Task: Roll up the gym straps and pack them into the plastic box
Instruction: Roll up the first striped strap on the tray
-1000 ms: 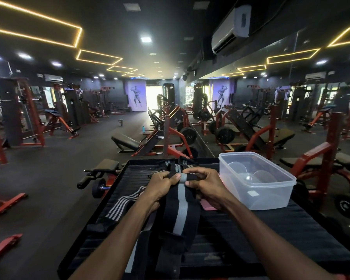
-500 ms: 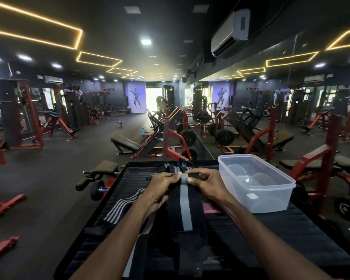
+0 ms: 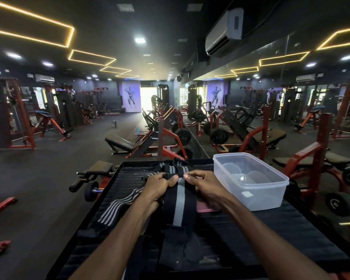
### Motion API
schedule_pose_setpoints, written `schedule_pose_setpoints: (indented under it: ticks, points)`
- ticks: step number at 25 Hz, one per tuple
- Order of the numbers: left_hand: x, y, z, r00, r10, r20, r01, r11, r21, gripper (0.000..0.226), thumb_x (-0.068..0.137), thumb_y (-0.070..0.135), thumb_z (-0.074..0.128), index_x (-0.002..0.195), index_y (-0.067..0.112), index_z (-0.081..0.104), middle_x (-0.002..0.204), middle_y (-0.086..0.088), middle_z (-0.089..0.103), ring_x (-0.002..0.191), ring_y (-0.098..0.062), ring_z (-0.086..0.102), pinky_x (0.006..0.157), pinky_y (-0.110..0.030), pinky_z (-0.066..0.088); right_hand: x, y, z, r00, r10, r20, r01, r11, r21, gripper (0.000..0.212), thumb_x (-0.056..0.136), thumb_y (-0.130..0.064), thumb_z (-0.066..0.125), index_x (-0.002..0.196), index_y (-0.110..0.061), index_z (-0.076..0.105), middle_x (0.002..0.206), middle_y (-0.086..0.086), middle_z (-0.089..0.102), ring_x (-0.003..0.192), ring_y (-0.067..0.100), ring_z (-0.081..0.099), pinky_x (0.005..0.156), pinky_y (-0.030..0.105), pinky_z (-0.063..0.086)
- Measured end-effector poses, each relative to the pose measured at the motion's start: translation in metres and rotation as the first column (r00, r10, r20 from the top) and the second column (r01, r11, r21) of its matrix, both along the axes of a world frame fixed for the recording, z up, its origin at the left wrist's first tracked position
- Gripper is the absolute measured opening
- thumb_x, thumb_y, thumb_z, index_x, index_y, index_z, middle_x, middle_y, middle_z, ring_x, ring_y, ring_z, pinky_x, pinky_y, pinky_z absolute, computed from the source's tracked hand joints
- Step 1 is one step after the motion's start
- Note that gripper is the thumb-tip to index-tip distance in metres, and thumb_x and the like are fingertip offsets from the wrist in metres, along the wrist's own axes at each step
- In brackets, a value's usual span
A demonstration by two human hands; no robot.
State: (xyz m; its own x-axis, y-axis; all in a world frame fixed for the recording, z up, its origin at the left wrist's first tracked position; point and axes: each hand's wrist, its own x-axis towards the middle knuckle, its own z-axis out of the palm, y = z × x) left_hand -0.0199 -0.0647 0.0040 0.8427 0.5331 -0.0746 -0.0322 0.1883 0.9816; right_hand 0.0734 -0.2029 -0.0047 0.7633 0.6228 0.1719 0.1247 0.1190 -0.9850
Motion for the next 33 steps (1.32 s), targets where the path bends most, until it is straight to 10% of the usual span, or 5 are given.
schedule_pose_setpoints:
  ticks: [8, 14, 19, 28, 33]
  points:
    - [0.007, -0.007, -0.001, 0.998, -0.031, 0.062, 0.036, 0.995, -0.088, 0.026, 0.085, 0.009, 0.073, 0.108, -0.004, 0.069, 0.094, -0.021, 0.075, 0.087, -0.034, 0.073, 0.081, -0.043, 0.059, 0.002, -0.01, 0.009, 0.999, -0.043, -0.007, 0.043, 0.998, 0.038, 0.032, 0.076, 0.01, 0.076, 0.097, -0.013, 0.079, 0.094, 0.01, 0.078, 0.092, 0.027, 0.072, 0.091, 0.042, 0.059]
    - [0.012, -0.011, 0.0, 0.995, 0.03, 0.096, -0.031, 0.999, 0.011, 0.018, 0.085, -0.008, 0.066, 0.095, 0.006, 0.072, 0.093, -0.017, 0.073, 0.079, -0.027, 0.07, 0.078, -0.037, 0.059, 0.008, -0.01, 0.005, 0.991, -0.035, -0.125, 0.026, 0.997, -0.074, 0.017, 0.09, -0.028, 0.071, 0.095, -0.014, 0.077, 0.083, 0.015, 0.068, 0.063, 0.027, 0.056, 0.054, 0.036, 0.046]
    - [0.013, -0.013, 0.003, 0.992, -0.07, 0.102, 0.085, 0.985, -0.15, 0.012, 0.086, 0.006, 0.07, 0.097, 0.0, 0.071, 0.095, -0.02, 0.074, 0.086, -0.03, 0.071, 0.073, -0.037, 0.061, 0.007, -0.01, 0.011, 0.994, -0.105, -0.017, 0.105, 0.994, 0.038, 0.019, 0.085, 0.002, 0.071, 0.1, -0.009, 0.077, 0.105, 0.02, 0.074, 0.103, 0.036, 0.071, 0.094, 0.049, 0.057]
    - [0.023, -0.009, -0.006, 0.991, 0.052, 0.127, -0.06, 0.997, 0.056, 0.022, 0.08, -0.009, 0.071, 0.092, 0.01, 0.069, 0.092, -0.018, 0.071, 0.078, -0.026, 0.07, 0.074, -0.037, 0.058, 0.007, -0.012, 0.01, 0.997, -0.071, -0.028, 0.07, 0.997, -0.037, 0.014, 0.087, -0.011, 0.074, 0.101, -0.01, 0.074, 0.1, 0.014, 0.075, 0.093, 0.028, 0.073, 0.083, 0.038, 0.061]
    - [0.019, -0.016, -0.014, 0.982, -0.068, 0.177, 0.104, 0.973, -0.204, 0.031, 0.082, 0.005, 0.075, 0.11, -0.005, 0.066, 0.104, -0.025, 0.072, 0.092, -0.033, 0.072, 0.069, -0.035, 0.061, 0.005, -0.014, 0.009, 0.984, -0.135, 0.113, 0.132, 0.991, 0.027, 0.031, 0.079, 0.011, 0.072, 0.091, -0.018, 0.074, 0.095, 0.008, 0.073, 0.088, 0.019, 0.07, 0.076, 0.029, 0.058]
